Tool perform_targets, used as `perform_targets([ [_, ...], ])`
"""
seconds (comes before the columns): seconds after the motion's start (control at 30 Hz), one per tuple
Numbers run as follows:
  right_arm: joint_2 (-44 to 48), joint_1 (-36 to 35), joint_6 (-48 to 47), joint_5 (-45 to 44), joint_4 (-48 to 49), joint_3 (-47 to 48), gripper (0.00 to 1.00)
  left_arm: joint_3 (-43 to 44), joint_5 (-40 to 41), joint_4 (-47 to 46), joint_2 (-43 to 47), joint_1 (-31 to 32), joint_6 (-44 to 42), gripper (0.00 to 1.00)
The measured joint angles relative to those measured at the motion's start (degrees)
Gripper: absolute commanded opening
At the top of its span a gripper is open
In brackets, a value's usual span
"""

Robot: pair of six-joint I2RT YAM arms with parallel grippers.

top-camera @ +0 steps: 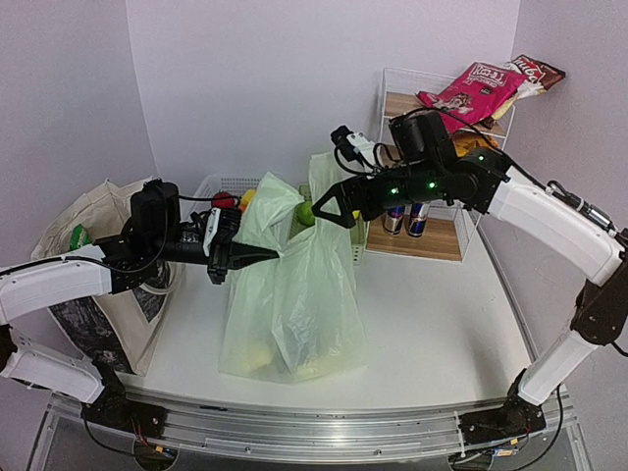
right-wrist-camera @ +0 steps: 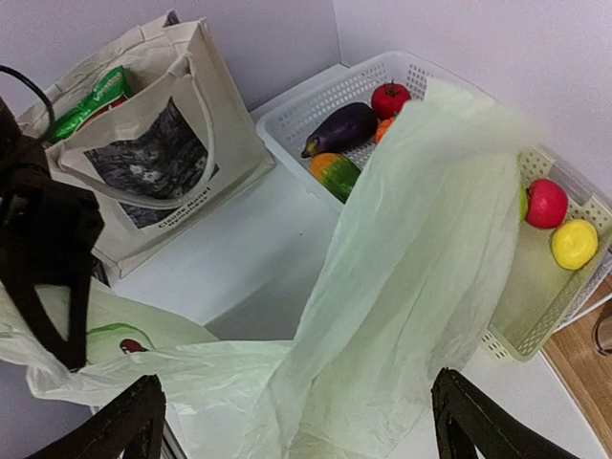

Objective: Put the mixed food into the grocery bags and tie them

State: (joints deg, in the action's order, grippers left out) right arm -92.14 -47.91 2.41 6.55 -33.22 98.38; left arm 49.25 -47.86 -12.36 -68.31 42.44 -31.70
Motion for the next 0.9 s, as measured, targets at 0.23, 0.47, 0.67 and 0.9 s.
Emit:
perform_targets([
  [0.23, 0.0, -0.1, 0.5, -2.1, 0.9, -4.8, 0.95, 0.0, -0.1, 0.0, 0.0, 0.0, 0.0, 0.00],
  [0.47, 0.0, 2.9, 0.4, -0.3, 4.0, -6.2, 0.94, 0.0, -0.8, 0.0, 0.0, 0.0, 0.1, 0.00],
  [0.67, -1.5, 7.5, 0.5, 8.3, 8.1, -7.8, 0.93, 0.0, -1.5, 0.0, 0.0, 0.0, 0.2, 0.00],
  [0.9, -4.2, 8.1, 2.2, 20.7, 15.1, -9.2, 0.86, 0.0, -1.5, -0.1, 0.0, 0.0, 0.2, 0.00],
])
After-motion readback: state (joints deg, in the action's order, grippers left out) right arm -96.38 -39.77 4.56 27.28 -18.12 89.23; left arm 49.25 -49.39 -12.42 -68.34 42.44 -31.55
